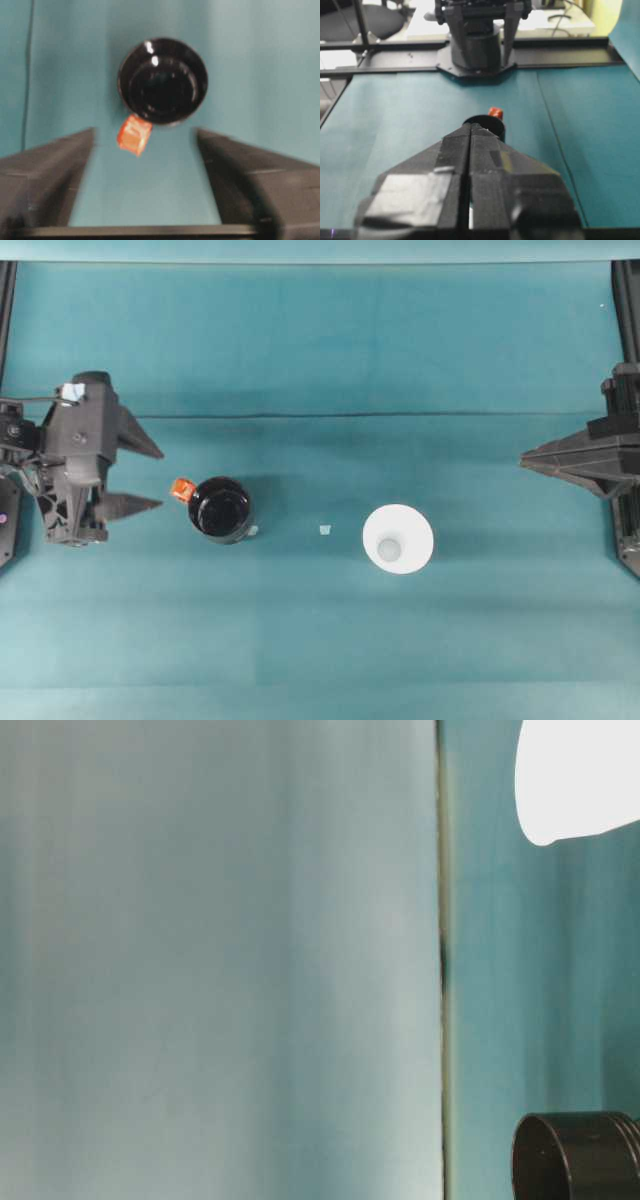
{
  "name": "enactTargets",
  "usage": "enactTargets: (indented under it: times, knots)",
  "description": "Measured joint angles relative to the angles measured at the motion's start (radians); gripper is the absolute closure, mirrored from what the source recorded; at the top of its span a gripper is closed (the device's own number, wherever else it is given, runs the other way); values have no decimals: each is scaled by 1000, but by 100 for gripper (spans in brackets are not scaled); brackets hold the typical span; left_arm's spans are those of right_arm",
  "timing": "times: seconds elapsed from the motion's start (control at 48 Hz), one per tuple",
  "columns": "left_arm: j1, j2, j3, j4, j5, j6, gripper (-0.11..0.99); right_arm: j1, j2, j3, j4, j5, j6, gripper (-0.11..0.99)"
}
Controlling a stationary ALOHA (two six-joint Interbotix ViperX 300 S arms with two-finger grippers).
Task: Put the paper cup into the moved red handle cup holder.
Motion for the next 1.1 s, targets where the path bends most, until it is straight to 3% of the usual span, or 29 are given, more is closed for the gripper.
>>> enactTargets:
  times: [0.208, 0.583, 0.959, 1.104]
  knots:
    - [2, 55, -23, 0, 69, 75, -6, 0, 0, 0, 8, 2, 18, 99]
    - [17, 245, -61, 3, 54, 199, -6, 0, 0, 0, 8, 9, 34, 99]
    - [31, 356, -72, 5, 11, 213, -6, -2, 0, 0, 8, 11, 34, 99]
    - [49, 368, -72, 5, -12, 224, -6, 0, 0, -2, 8, 11, 34, 99]
